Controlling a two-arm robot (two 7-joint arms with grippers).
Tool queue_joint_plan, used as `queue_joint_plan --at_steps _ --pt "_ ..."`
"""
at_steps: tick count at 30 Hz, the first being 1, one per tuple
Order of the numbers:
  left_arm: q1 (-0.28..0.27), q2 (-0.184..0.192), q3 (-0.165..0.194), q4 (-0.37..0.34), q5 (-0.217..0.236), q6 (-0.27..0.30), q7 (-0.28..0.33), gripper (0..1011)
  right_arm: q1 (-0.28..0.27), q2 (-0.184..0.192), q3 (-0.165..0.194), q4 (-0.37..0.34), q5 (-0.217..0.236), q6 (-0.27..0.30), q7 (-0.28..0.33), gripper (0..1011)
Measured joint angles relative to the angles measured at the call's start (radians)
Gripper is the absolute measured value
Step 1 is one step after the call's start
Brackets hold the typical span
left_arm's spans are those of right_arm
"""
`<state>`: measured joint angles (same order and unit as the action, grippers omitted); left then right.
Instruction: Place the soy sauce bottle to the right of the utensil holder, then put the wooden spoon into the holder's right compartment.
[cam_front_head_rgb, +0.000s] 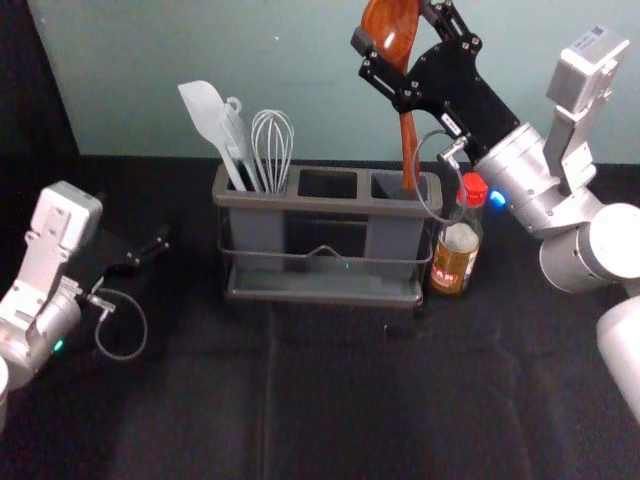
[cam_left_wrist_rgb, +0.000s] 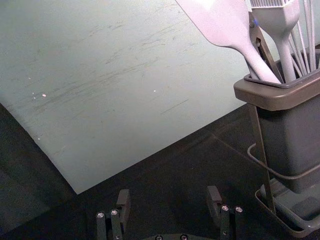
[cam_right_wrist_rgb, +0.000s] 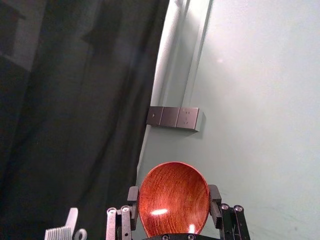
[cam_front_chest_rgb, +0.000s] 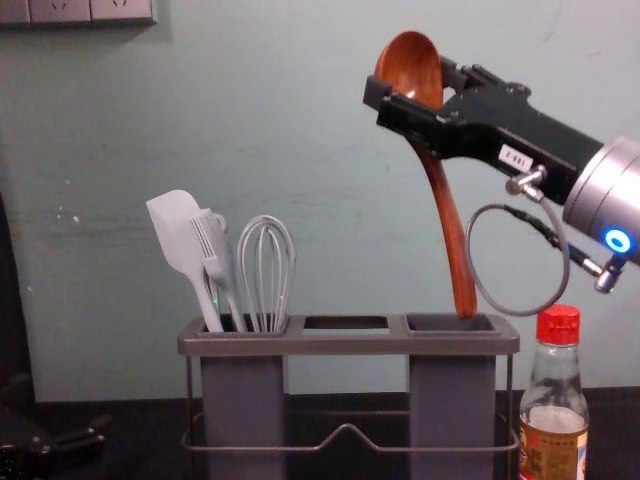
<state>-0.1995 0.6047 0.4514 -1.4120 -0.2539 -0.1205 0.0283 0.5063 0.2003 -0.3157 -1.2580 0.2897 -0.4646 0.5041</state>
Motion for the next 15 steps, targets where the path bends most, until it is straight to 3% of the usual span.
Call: queue_joint_plan --at_steps 15 --pt "0.0 0.0 0.0 0.0 0.0 0.0 0.0 1005 0.005 -0.036 0.0 0.121 0.009 -0.107 0.033 839"
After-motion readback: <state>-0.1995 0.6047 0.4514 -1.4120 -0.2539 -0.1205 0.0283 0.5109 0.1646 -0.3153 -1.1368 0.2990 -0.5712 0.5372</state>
